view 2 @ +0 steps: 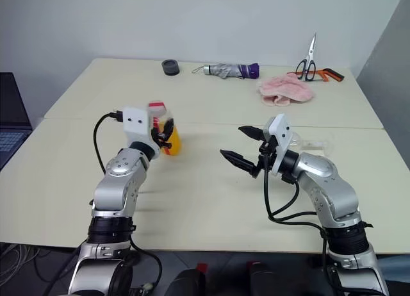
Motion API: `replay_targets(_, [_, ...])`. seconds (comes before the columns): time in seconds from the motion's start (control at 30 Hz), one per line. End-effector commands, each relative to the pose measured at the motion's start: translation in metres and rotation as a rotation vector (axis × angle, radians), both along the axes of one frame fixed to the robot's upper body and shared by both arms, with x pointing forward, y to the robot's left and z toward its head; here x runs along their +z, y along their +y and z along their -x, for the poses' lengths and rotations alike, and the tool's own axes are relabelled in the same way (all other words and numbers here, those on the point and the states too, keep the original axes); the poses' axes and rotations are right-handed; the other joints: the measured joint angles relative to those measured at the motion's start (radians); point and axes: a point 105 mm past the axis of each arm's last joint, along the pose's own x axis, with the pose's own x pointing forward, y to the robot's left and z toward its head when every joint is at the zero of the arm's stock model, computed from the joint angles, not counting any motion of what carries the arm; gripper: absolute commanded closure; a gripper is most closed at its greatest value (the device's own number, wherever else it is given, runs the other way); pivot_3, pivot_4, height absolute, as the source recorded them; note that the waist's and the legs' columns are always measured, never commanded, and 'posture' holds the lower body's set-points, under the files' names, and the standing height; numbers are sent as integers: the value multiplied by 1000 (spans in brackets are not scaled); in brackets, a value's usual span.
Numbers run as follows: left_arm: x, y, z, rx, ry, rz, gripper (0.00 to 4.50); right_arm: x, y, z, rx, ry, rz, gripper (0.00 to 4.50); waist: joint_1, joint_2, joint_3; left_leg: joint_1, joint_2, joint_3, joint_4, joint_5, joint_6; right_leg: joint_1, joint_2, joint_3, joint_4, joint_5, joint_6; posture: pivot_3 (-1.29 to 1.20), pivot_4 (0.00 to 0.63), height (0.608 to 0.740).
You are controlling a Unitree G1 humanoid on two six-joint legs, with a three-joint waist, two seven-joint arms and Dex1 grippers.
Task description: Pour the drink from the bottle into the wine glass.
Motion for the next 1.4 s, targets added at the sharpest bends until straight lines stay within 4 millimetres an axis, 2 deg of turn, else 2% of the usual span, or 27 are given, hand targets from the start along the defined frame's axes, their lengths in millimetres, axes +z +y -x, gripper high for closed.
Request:
replay_targets(0.03, [24,-26,11,-174,-77,-3,2631,15,-8,7,-16,-73,5,0,0,0,0,0,0,0,0,0,0,0,0,0,0,0,0,0,150,740])
replay_targets(0.2, [23,-57,22,-420,-53,-8,2631,13,-17,18,-37,-71,48,0,0,0,0,0,0,0,0,0,0,0,0,0,0,0,0,0,150,740])
replay_targets(0.3, [24,-86,35,-659,-50,-47,2633,17,-21,33,-33,-62,68,0,0,0,0,0,0,0,0,0,0,0,1,0,0,0,0,0,150,740])
replay_targets(0.47, [18,-117,53,-940,-36,-94,2659,33,-21,39,-58,-72,49,0,-3,0,0,0,-2,1,0,0,0,0,2,-1,0,0,0,0,150,740])
replay_targets(0.57, [14,-129,60,-1046,-35,-148,2662,38,-20,38,-88,-76,38,0,-5,0,0,1,-1,3,0,0,0,0,3,0,0,0,0,0,150,740])
replay_targets(0.7, [9,-137,60,-1114,-40,-175,2662,42,-16,35,-129,-75,5,0,-4,0,1,1,-1,2,0,0,0,0,4,0,0,0,0,0,150,740])
replay_targets(0.9, [2,-143,58,-1136,-45,-181,2667,34,-7,36,-107,-73,35,0,-2,0,1,0,-2,2,0,0,0,-1,3,0,-1,0,0,0,150,740])
replay_targets(1.3, [0,-143,60,-1153,-39,-167,2668,25,1,23,-134,-82,49,0,-2,0,1,0,-2,2,0,0,0,-1,4,0,0,0,0,0,150,740])
replay_targets(1.4, [0,-143,60,-1155,-38,-166,2668,23,1,20,-142,-87,56,558,-2,0,1,0,-1,2,0,0,0,-1,4,0,0,0,0,0,150,740])
